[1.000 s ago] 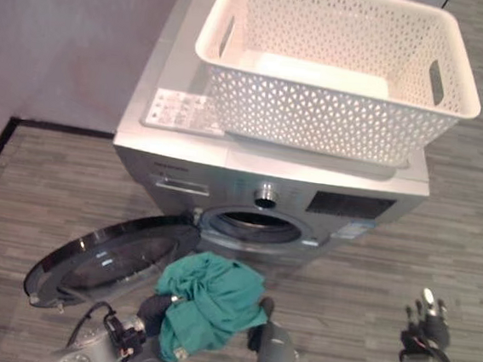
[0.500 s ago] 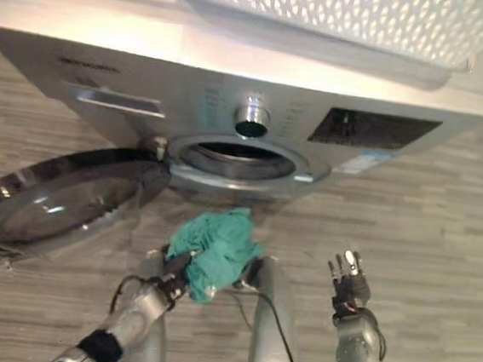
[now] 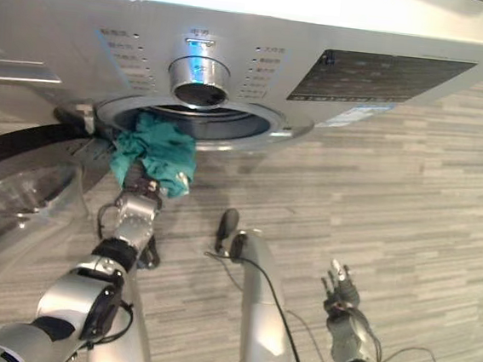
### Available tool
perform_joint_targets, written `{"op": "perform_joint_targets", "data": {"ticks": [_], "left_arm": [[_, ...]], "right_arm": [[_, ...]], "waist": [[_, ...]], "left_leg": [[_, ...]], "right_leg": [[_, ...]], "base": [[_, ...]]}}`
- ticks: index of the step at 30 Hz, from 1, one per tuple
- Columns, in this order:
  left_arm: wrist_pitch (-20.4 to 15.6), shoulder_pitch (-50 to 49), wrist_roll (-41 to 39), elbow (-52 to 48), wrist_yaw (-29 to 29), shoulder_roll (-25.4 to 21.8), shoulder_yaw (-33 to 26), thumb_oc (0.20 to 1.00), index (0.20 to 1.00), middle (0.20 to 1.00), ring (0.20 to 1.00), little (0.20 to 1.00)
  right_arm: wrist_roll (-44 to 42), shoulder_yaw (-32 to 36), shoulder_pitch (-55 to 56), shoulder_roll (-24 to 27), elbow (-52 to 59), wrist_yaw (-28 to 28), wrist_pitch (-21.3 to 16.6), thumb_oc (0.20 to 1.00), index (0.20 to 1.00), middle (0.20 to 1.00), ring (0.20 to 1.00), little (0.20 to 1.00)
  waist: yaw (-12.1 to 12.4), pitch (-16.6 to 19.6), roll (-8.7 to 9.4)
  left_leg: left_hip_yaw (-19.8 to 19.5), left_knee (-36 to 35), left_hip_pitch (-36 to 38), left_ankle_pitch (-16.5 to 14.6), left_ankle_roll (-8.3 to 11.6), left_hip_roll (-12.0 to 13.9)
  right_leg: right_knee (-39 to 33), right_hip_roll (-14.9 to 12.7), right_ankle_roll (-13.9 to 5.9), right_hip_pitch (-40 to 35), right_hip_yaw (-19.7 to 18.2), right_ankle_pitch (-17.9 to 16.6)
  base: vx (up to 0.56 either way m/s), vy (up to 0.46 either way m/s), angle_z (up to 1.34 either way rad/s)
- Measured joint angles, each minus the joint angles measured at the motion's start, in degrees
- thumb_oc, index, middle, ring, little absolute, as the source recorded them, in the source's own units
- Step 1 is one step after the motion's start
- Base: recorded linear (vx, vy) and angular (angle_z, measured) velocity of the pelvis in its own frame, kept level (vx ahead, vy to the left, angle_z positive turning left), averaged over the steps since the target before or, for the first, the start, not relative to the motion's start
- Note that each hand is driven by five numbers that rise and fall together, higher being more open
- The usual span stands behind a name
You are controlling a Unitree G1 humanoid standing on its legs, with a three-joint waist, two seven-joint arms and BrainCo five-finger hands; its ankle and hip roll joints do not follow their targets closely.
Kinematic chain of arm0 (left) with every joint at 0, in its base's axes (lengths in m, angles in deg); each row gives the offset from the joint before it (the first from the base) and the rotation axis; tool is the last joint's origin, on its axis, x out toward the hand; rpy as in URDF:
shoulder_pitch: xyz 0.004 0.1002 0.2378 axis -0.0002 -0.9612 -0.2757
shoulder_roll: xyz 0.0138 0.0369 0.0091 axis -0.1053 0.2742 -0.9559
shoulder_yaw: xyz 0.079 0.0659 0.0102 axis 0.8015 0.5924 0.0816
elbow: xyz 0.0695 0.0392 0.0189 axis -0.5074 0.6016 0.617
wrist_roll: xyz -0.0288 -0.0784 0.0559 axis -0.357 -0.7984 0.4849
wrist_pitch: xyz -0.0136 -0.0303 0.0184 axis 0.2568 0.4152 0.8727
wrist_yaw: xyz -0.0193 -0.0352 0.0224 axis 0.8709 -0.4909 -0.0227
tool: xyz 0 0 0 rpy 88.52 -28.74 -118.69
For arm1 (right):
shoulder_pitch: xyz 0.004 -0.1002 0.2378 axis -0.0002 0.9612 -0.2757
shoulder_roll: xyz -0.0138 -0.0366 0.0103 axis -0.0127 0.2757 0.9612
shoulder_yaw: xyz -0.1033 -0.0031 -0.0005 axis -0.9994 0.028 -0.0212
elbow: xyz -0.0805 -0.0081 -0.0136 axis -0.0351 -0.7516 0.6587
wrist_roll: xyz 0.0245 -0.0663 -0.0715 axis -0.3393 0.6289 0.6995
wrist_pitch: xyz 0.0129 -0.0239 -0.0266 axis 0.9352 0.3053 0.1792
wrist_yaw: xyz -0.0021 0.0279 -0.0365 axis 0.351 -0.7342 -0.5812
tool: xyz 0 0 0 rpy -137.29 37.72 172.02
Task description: Grab the laundry basket,head to the washer,open it,put in the laundry and shut it.
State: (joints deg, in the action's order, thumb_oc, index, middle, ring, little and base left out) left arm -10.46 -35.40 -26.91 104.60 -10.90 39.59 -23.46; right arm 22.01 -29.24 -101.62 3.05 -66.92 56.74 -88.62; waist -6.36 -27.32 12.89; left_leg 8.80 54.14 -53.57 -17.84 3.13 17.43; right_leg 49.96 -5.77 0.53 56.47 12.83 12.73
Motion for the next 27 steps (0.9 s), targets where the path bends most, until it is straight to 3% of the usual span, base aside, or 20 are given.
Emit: {"op": "perform_joint_targets", "data": {"ticks": [3, 6, 12, 15, 17, 21, 25, 26, 27], "left_arm": [[0.37, 3.32, -1.02, 5.99, -1.15, -3.37, -2.14, 0.2, 0.2, 0.2, 0.2, 0.2], [0.36, 6.18, -4.62, 8.52, -4.06, -4.8, -2.1, 0.2, 0.2, 0.2, 0.2, 0.2], [-0.25, 10.19, -7.05, 9.85, -7.03, -5.58, 0.74, 0.2, 0.2, 0.2, 0.2, 0.2], [-1.7, 12.12, -6.95, 9.83, -7.11, -5.68, 2.99, 0.2, 0.2, 0.2, 0.2, 0.2], [-3.11, 13.2, -6.4, 9.76, -7.12, -5.93, 2.97, 0.2, 0.2, 0.2, 0.2, 0.2], [-6.33, 14.6, -6.49, 9.17, -7.14, -6.91, 2.22, 0.2, 0.2, 0.2, 0.2, 0.2], [-7.27, 14.58, -9.3, 6.09, -7.38, -6.62, 1.88, 0.2, 0.2, 0.2, 0.2, 0.2], [-8.33, 14.37, -9.85, 4.44, -7.38, -6.41, 1.86, 0.2, 0.2, 0.2, 0.2, 0.2], [-9.4, 14.33, -9.91, 3.47, -7.41, -6.05, 1.61, 0.2, 0.2, 0.2, 0.2, 0.2]], "right_arm": [[2.13, -3.08, -0.18, 0.57, 4.05, 0.37, 0.02, 1.0, 1.0, 1.0, 1.0, 1.0], [2.05, -2.87, -2.18, 0.74, 2.66, 0.52, -0.13, 1.0, 1.0, 1.0, 1.0, 1.0], [2.68, -3.34, 2.22, 1.86, 6.96, 1.54, -0.46, 1.0, 1.0, 1.0, 1.0, 1.0], [2.66, -3.33, 4.17, 1.88, 8.04, 1.63, -0.61, 1.0, 1.0, 1.0, 1.0, 1.0], [2.67, -3.45, 4.29, 1.84, 8.17, 1.39, -0.63, 1.0, 1.0, 1.0, 1.0, 1.0], [2.7, -4.93, 4.57, 1.84, 10.77, 1.17, -0.97, 1.0, 1.0, 1.0, 1.0, 1.0], [3.87, -5.14, 5.48, 1.62, 9.59, 1.11, -1.08, 1.0, 1.0, 1.0, 1.0, 1.0], [4.29, -5.04, 5.38, 1.81, 9.7, 1.1, -1.29, 1.0, 1.0, 1.0, 1.0, 1.0], [4.35, -5.2, 5.29, 1.95, 10.0, 1.12, -1.32, 1.0, 1.0, 1.0, 1.0, 1.0]], "waist": [[-1.3, 2.01, 2.42], [-1.51, 2.95, 3.22], [-1.73, 5.11, 2.38], [-2.14, 5.19, 2.22], [-2.3, 5.19, 2.2], [-3.13, 5.13, 2.12], [-3.71, 5.06, 2.1], [-3.62, 4.93, 1.96], [-3.12, 4.2, 1.48]], "left_leg": [[-0.03, 0.07, -1.58, 0.11, 0.2, 0.8], [0.58, -0.4, -1.72, 0.43, 0.73, 1.5], [-0.98, 0.68, -7.18, 0.42, 0.87, 1.9], [-2.65, -0.45, -9.74, 0.5, 1.02, 0.52], [-2.34, -1.04, -11.06, 1.16, 0.93, 0.34], [-1.67, -3.25, -12.44, 1.16, 0.9, 0.1], [-0.67, -1.88, -13.15, 1.19, 0.54, -0.11], [-0.53, 1.35, -12.61, 0.5, -0.95, -0.16], [-0.28, -0.13, -10.18, -1.38, -1.05, 0.53]], "right_leg": [[-0.67, 0.87, 0.83, 1.55, 0.14, -0.71], [-2.32, 2.04, 0.78, 2.1, -0.6, -2.11], [-2.4, 2.29, 0.32, 6.33, 0.17, -2.85], [-4.42, 1.68, -0.54, 7.61, 1.34, -3.53], [-6.15, 1.68, -0.64, 8.86, 1.4, -5.13], [-11.78, 2.0, -3.25, 9.71, 2.01, -6.87], [-13.29, 1.67, -3.93, 10.2, 1.83, -7.44], [-14.28, 1.76, -4.38, 10.57, 1.87, -7.49], [-12.36, 2.11, -4.63, 10.95, 1.91, -6.81]], "base": [[0.01, 0.029, -0.16], [0.01, -0.009, -0.2], [0.03, -0.045, -0.04], [-0.03, 0.02, 0.09], [-0.06, 0.035, -0.17], [-0.04, 0.02, -0.33], [0.01, -0.017, -0.05], [0.01, -0.01, -0.18], [0.02, -0.012, -0.04]]}}
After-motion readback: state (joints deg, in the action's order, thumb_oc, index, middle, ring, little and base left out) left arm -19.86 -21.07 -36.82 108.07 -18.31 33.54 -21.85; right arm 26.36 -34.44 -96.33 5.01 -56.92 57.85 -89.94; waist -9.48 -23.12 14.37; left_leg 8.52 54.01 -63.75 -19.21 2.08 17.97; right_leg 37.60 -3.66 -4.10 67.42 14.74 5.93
